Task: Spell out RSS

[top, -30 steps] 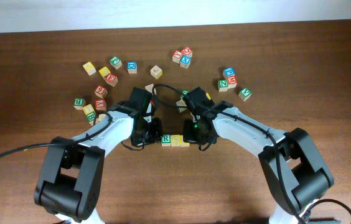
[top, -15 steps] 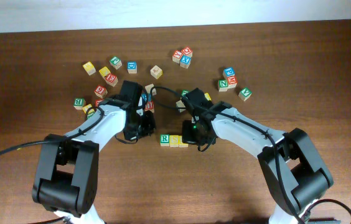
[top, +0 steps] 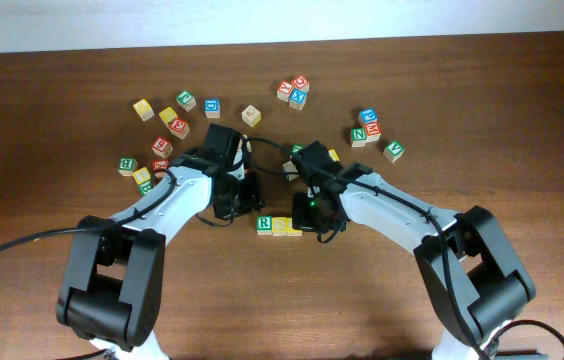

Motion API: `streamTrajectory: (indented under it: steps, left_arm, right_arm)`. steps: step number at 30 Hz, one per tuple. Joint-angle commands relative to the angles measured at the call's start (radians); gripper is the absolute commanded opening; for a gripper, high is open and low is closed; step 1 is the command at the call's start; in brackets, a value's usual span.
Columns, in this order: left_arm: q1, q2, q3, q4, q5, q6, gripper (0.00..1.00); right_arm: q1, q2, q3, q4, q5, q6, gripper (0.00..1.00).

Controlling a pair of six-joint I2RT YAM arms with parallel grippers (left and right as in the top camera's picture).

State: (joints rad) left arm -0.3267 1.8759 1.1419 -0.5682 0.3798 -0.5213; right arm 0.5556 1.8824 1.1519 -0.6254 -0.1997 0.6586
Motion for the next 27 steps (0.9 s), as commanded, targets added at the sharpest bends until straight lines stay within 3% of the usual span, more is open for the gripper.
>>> streamTrajectory:
  steps: [1,27]
  left_arm:
    - [-0.005,0.013,0.016,-0.005,0.018,-0.005,0.00]
    - [-0.007,0.013,0.016,-0.046,0.050,-0.004,0.00]
  right_arm:
    - [0.007,0.006,0.010,0.005,0.002,0.003,0.04]
    - [0.007,0.006,0.010,0.005,0.002,0.003,0.04]
